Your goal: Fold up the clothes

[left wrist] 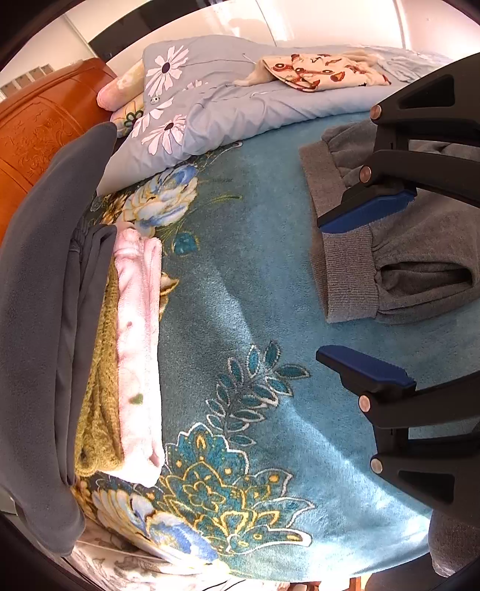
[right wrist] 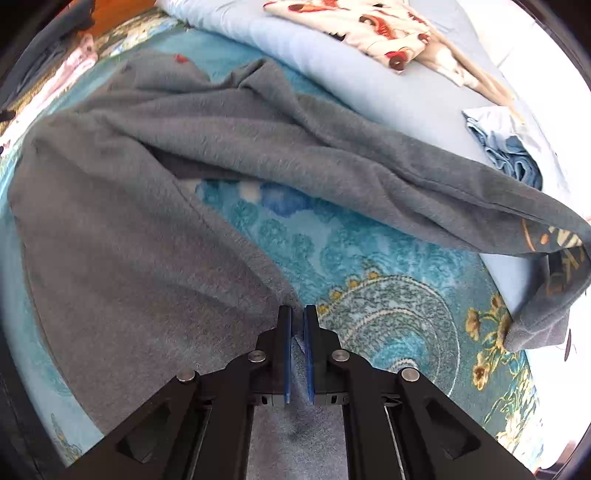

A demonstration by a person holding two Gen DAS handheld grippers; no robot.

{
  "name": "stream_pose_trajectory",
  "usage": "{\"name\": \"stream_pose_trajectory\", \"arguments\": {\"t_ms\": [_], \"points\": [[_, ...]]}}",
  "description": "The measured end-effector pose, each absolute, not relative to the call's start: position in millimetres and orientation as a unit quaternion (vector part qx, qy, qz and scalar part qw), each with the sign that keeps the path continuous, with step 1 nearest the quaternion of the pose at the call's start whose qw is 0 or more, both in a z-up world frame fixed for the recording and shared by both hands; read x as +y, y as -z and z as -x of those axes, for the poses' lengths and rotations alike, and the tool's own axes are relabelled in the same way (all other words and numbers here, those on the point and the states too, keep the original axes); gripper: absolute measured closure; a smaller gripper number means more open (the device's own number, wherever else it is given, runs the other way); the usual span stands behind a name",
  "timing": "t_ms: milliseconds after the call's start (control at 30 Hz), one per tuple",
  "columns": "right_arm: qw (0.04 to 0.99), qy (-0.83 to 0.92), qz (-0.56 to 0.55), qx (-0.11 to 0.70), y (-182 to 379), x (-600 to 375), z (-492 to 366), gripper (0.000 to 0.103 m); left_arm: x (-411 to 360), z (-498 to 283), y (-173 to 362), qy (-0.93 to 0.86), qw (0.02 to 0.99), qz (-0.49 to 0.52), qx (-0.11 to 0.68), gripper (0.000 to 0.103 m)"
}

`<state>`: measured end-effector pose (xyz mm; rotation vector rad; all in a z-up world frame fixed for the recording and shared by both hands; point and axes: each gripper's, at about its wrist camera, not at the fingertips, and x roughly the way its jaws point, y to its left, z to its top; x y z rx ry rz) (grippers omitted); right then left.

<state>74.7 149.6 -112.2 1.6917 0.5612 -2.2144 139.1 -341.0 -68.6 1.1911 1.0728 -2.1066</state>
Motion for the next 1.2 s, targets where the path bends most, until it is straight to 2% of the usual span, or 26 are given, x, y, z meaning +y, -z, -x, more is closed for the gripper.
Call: {"name": "stream_pose_trajectory", "arguments": {"t_ms": [33,67,100,200,300,367,467,600,667,700,733,767,933,1067,1200], "points": [[0.149,0.776,-0.584,0.185,105.7,154.0,-73.9,0.089,-339.2,-138.3,66.6,0.776,0.243,-0.435,0.387,0.036],[0.145,0.786,-0.576,0.171,95.4,162.1,-72.6,0.078,-336.7,-136.7,65.0,0.78,0.24,-0.435,0.38,0.036],[0.14,0.796,-0.567,0.157,84.7,170.6,-71.2,0.074,-333.4,-134.4,63.8,0.785,0.236,-0.437,0.37,0.036],[0.084,0.838,-0.521,0.138,47.6,211.1,-63.6,0.071,-323.3,-127.4,60.3,0.798,0.224,-0.444,0.34,0.036],[-0.027,0.867,-0.478,0.14,22.7,261.2,-46.2,0.059,-313.3,-120.4,56.8,0.81,0.211,-0.451,0.31,0.036],[-0.08,0.864,-0.481,0.126,22.4,290.8,-36.8,0.058,-308.2,-116.8,55.4,0.815,0.205,-0.454,0.296,0.036],[-0.082,0.855,-0.507,0.073,32.8,315.1,-16.4,0.058,-309.9,-118.4,58.1,0.809,0.209,-0.458,0.303,0.036],[-0.091,0.844,-0.526,0.054,56.7,307.8,-20.8,0.058,-315.2,-123.2,62.2,0.799,0.218,-0.46,0.321,0.036],[-0.118,0.834,-0.534,0.073,65.3,302.2,-20.9,0.059,-316.7,-123.7,64.8,0.795,0.221,-0.462,0.325,0.036],[-0.132,0.831,-0.533,0.087,67.1,300.5,-19.8,0.064,-316.9,-123.5,66.3,0.792,0.221,-0.465,0.327,0.036],[-0.147,0.827,-0.533,0.101,68.8,298.8,-18.7,0.084,-316.9,-122.9,67.9,0.79,0.22,-0.468,0.328,0.036],[-0.154,0.827,-0.529,0.111,63.4,298.7,-20.2,0.098,-316.8,-122.3,69.1,0.788,0.218,-0.471,0.33,0.036],[-0.105,0.852,-0.501,0.115,12.3,290.7,-41.5,0.098,-315.7,-122.2,68.2,0.79,0.209,-0.471,0.332,0.036],[0.027,0.859,-0.508,0.053,-52.8,279.7,-79.2,0.099,-316.4,-124.1,64.6,0.792,0.201,-0.467,0.337,0.036],[0.14,0.863,-0.485,0.028,-118.1,271.7,-122.4,0.099,-316.1,-123.5,65.0,0.791,0.198,-0.468,0.34,0.036]]}}
